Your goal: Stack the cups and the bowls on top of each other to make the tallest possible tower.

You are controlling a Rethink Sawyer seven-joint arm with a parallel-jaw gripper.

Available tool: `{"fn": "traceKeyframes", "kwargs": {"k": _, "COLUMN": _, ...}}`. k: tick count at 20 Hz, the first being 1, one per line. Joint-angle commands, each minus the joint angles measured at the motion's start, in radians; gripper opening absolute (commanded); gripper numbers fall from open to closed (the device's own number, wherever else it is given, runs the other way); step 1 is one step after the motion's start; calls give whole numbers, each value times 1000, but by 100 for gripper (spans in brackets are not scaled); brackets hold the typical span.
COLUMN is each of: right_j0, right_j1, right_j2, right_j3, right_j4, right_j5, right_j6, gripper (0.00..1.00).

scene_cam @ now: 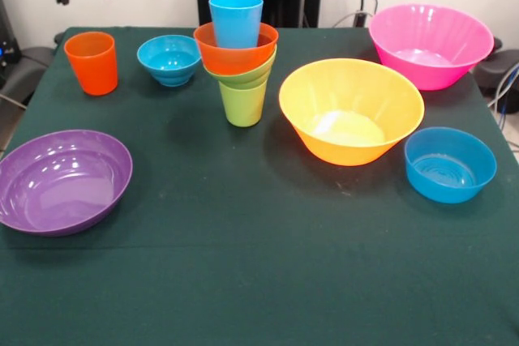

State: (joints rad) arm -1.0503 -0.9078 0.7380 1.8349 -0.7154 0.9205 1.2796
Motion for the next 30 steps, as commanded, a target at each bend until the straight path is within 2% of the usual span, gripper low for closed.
{"fn": "traceKeyframes", "kwargs": {"k": 1, "right_j0": 51, "right_j1": -25, "right_j2": 62, "right_j3": 127, "right_j4": -3, "right_j5": -58, "right_j6": -130, "gripper": 100}}
{"fn": "traceKeyframes", "kwargs": {"k": 6, "right_j0": 77, "right_j1": -33, "right_j2": 53, "right_j3": 150, "right_j4": 8, "right_j5": -76, "right_j6": -48, "gripper": 100}}
{"fn": "traceKeyframes", "kwargs": {"k": 12, "right_j0": 89, "right_j1": -20, "right_j2": 43, "right_j3": 145, "right_j4": 26, "right_j5": -65, "right_j6": -39, "gripper": 100}}
{"fn": "traceKeyframes", "kwargs": {"k": 20, "right_j0": 109, "right_j1": 36, "right_j2": 1, "right_j3": 109, "right_j4": 23, "right_j5": -53, "right_j6": -8, "gripper": 100}}
{"fn": "traceKeyframes", "kwargs": {"k": 30, "right_j0": 67, "right_j1": 14, "right_j2": 11, "right_j3": 163, "right_j4": 23, "right_j5": -128, "right_j6": -8, "gripper": 100}}
